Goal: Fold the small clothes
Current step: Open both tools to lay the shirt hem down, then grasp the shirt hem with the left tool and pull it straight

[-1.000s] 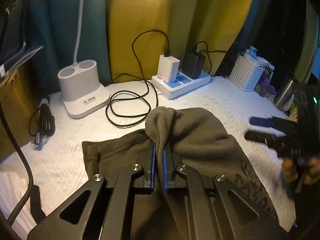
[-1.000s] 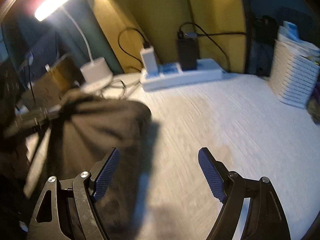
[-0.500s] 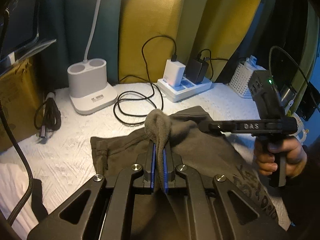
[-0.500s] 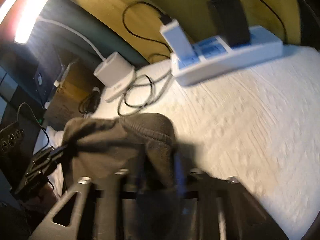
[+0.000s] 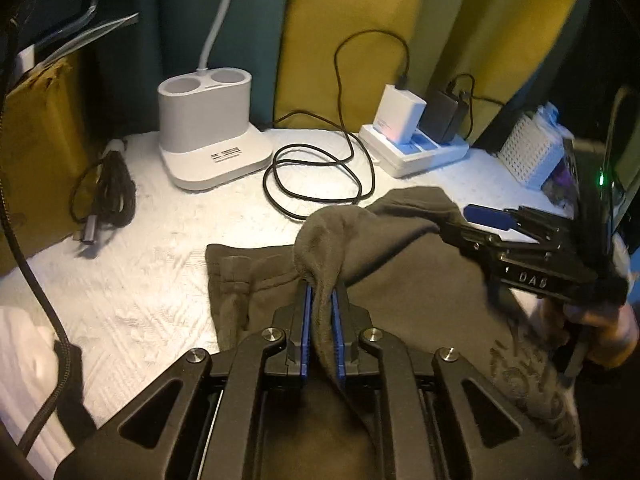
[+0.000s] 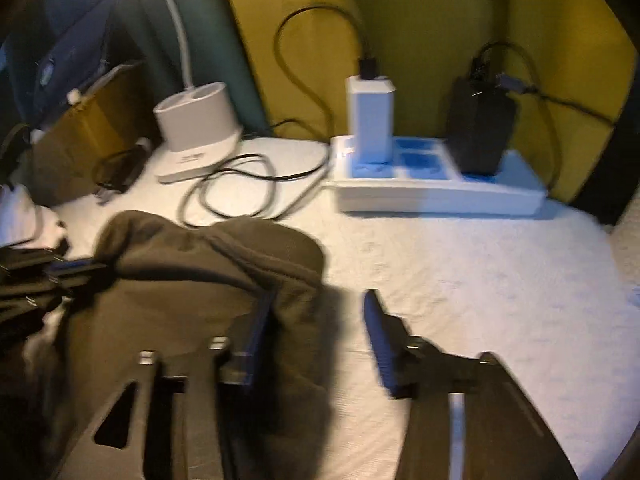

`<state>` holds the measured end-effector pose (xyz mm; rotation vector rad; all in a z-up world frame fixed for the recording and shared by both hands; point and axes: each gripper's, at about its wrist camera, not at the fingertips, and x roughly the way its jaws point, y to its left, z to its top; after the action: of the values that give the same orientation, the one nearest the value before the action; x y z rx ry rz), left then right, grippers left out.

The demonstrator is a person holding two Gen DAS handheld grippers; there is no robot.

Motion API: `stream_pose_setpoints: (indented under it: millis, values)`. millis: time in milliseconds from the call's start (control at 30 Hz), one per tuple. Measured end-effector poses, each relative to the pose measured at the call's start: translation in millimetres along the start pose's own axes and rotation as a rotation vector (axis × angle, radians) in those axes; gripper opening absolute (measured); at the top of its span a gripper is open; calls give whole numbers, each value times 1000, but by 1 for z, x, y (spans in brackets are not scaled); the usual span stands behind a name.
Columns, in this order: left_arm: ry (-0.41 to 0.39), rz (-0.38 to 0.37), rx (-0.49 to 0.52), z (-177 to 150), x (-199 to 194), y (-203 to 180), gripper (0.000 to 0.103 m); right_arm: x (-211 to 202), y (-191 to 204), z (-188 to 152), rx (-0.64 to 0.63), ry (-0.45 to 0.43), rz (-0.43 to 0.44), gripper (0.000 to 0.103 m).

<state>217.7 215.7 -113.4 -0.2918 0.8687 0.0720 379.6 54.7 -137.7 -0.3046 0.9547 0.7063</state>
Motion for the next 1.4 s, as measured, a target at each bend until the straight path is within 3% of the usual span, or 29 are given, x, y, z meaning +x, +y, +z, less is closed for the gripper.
stream_pose_setpoints:
  millis: [133,533,867,1000,1067,1100,1133,1233,1400]
  values:
    - [-41,47,24,-5,-28,-4,29,-16,-11,-4,13,-13,-54,57]
    - [49,-79,5,-69,-59,-40,30,-72,-5,-41,31,-33,-35,57]
    - [106,-143,31,-121,-83,-65,30,-107,20,-90,25,-22,7,57]
    - [111,-134,34,-133,-80,-67,30,-119,25,-108,26,-20,0,57]
    - [92,-133,39,-139,-81,-67,26,-122,27,-116,28,-12,-2,57]
    - [85,-133,42,-140,-83,-67,11,-123,29,-120,28,-7,-3,57]
    - [78,-139,44,-140,-87,-68,3,-124,30,-124,28,-4,-5,57]
    - [18,-125,55,-140,-107,-70,2,-133,33,-133,26,-8,-5,57]
    - [-5,-86,21,-144,-121,-55,1,-145,38,-151,18,-11,-6,57]
